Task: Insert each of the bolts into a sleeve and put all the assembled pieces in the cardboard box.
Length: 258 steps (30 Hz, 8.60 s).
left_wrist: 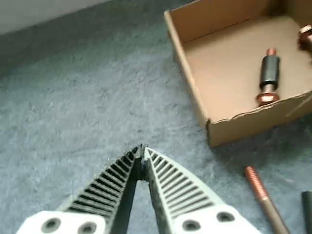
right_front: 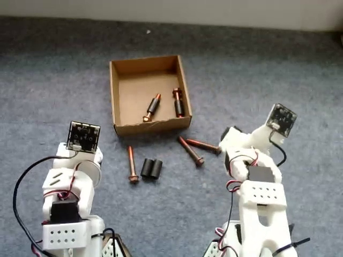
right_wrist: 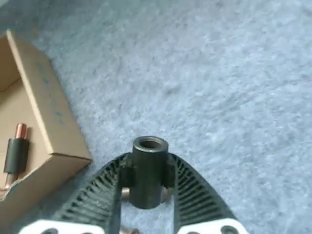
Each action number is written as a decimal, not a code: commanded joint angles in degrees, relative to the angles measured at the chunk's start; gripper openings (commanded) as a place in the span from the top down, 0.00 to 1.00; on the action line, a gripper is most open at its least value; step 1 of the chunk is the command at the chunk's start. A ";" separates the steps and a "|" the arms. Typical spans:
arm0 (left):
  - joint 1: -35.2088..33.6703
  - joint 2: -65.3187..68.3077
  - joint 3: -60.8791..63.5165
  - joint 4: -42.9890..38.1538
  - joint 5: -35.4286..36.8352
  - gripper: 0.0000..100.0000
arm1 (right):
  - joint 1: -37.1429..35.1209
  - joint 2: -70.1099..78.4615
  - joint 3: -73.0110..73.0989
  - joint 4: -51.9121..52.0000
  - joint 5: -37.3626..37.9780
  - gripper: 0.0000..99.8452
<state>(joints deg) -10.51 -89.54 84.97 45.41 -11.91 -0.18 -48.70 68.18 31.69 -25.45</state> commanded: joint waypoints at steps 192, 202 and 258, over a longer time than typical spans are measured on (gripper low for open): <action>33.36 -14.11 -16.84 10.90 20.84 0.79 | -45.41 -56.40 31.96 -17.27 25.93 1.00; 33.01 -14.11 -27.47 21.89 14.77 0.78 | -39.87 -56.31 31.96 -13.41 21.80 1.00; -9.54 -14.11 4.79 16.00 14.68 0.78 | -25.36 46.81 -31.08 -38.99 22.07 0.99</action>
<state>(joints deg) -19.38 -103.16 90.07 62.64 3.30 -26.20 -0.70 41.27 -5.41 -3.03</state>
